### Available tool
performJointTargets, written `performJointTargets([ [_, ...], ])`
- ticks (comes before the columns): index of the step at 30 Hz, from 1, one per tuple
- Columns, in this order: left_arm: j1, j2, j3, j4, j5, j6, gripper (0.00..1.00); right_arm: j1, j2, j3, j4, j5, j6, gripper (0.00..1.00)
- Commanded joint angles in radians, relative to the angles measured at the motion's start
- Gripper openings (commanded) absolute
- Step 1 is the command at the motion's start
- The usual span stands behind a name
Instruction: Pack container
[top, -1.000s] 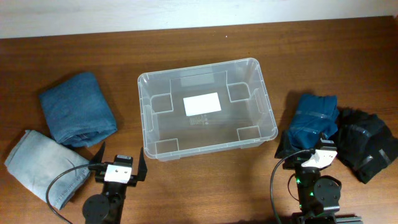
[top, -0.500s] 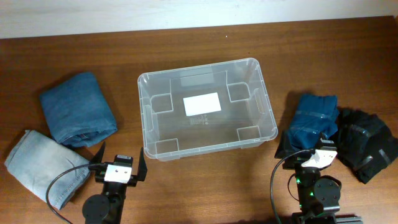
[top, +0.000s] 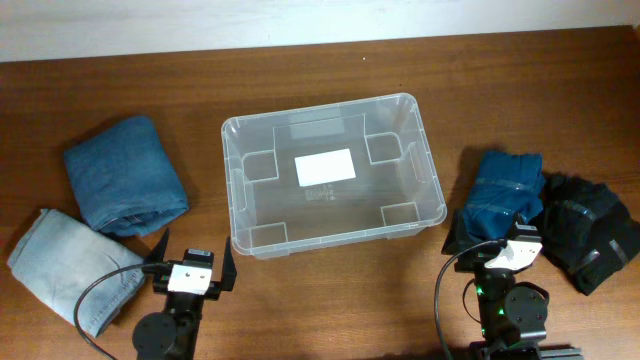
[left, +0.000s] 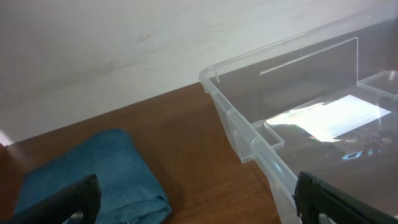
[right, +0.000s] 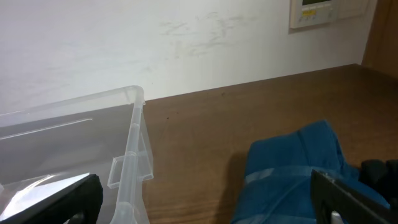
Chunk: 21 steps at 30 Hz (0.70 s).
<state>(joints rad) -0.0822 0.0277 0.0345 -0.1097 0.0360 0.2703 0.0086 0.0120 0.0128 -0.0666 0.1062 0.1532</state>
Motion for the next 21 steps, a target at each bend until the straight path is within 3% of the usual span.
performJointTargets([
  [1, -0.004, -0.010, -0.012, 0.003, -0.007, 0.019, 0.99, -0.002, -0.008, -0.007, -0.005, -0.002, -0.007, 0.98],
  [21, -0.004, -0.010, -0.012, 0.003, -0.007, 0.019, 0.99, -0.002, -0.006, -0.007, -0.005, -0.009, -0.006, 0.98],
])
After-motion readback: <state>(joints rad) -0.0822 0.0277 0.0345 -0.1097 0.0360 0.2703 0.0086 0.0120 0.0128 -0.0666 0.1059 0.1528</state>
